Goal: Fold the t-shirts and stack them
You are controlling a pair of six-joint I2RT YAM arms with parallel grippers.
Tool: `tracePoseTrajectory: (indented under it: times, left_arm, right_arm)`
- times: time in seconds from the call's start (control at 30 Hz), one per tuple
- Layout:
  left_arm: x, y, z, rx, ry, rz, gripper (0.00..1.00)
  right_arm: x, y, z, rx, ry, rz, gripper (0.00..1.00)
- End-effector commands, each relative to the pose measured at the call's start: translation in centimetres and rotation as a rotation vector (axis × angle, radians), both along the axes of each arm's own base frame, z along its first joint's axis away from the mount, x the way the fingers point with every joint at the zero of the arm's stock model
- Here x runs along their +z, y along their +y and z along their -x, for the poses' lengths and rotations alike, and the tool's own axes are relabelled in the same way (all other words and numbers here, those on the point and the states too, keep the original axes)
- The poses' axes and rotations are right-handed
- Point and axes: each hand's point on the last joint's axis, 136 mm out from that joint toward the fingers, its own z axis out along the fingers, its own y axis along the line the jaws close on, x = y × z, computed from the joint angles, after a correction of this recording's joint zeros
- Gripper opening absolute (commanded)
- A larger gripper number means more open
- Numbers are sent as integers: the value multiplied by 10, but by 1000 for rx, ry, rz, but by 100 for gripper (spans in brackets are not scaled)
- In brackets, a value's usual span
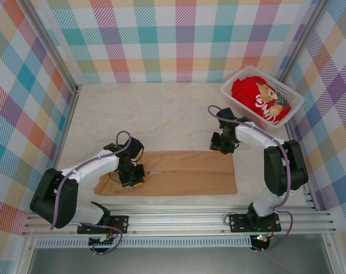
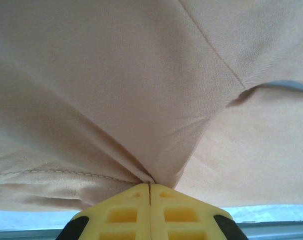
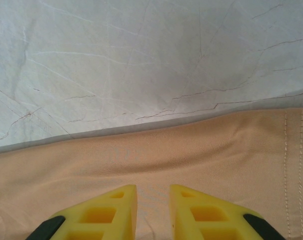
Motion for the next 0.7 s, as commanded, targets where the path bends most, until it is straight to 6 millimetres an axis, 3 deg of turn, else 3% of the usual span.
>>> tracePoseTrajectory:
  times: [0.0, 0.07, 0.1, 0.17, 0.23, 0.4, 0.57, 0.67]
  left_arm:
    - [1, -21, 15, -11, 83, 74, 10]
    - [2, -22, 20, -34, 119, 57, 14]
    - [4, -17, 22, -41, 132, 29, 20]
    - [14, -12, 20, -38, 120, -5, 42]
    - [25, -8, 15, -7, 100, -23, 50]
    - [36, 14, -6, 110, 39, -133, 45]
    - [29, 48, -19, 284, 5, -228, 32]
    - [18, 66, -24, 418, 1, -232, 31]
  right_arm:
    - [-4, 3, 3, -6, 24, -6, 24]
    - [-3, 2, 3, -5, 21, -4, 24]
    - [-2, 2, 3, -5, 21, -4, 24]
    - [-2, 2, 2, -4, 18, -5, 24]
    - [-1, 2, 2, -1, 16, -5, 24]
    - [-1, 3, 2, 4, 18, -9, 24]
    - [1, 4, 1, 8, 13, -13, 24]
    - [-2, 7, 2, 21, 13, -27, 23]
